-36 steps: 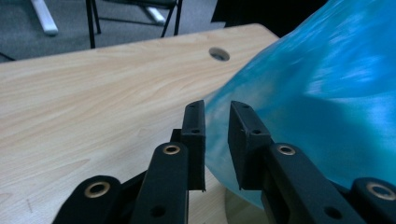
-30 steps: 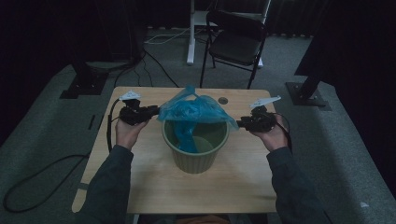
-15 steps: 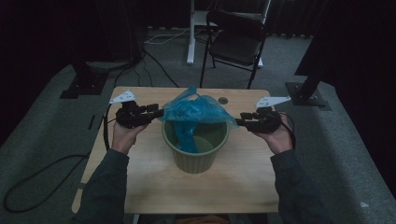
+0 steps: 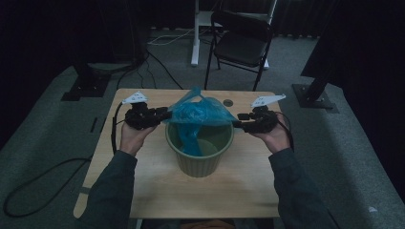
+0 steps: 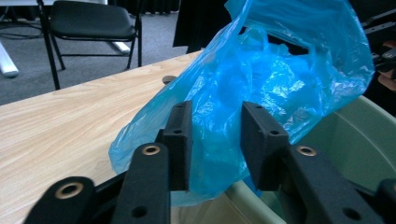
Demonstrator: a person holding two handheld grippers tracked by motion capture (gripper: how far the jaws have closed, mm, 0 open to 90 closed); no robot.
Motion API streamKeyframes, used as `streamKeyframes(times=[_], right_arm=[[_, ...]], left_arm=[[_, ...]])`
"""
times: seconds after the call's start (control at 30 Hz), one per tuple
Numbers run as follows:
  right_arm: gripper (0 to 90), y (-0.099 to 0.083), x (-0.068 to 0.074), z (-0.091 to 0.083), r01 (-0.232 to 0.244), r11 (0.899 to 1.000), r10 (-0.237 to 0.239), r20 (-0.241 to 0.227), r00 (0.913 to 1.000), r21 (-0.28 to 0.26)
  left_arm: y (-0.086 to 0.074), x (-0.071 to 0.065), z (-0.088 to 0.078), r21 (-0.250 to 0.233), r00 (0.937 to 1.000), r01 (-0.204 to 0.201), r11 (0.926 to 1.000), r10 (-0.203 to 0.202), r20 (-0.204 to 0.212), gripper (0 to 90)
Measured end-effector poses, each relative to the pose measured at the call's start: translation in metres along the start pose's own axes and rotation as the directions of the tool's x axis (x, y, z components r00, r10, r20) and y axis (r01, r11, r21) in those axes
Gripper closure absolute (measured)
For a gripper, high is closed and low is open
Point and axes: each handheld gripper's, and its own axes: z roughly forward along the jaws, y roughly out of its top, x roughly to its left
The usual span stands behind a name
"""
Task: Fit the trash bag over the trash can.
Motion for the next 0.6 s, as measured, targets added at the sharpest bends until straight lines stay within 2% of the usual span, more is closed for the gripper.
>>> streamKeyframes(times=[0.23, 0.37, 0.47, 0.6], right_arm=[[62.7, 0.000, -0.003, 0.002, -0.023, 1.000, 0.022, -0.025, 0.9994, -0.006], [73.3, 0.000, -0.004, 0.004, -0.034, 0.999, 0.034, -0.038, 0.9987, 0.003], [81.6, 0.000, -0.003, 0.005, -0.026, 1.000, 0.026, -0.042, 0.9988, 0.012], [87.9, -0.003, 0.003, 0.002, -0.014, 1.000, 0.014, -0.052, 0.9986, 0.007]], left_arm=[[-0.001, -0.001, 0.005, 0.014, 1.0000, -0.002, 0.9999, 0.002, 0.002, 77.5], [-0.002, -0.003, 0.006, 0.017, 1.0000, -0.007, 0.9998, 0.007, 0.002, 84.3], [-0.005, -0.004, 0.004, 0.007, 0.9999, -0.010, 0.9999, 0.010, 0.004, 88.3], [-0.011, -0.009, -0.002, -0.002, 0.9999, -0.013, 0.9999, 0.013, 0.010, 89.3]])
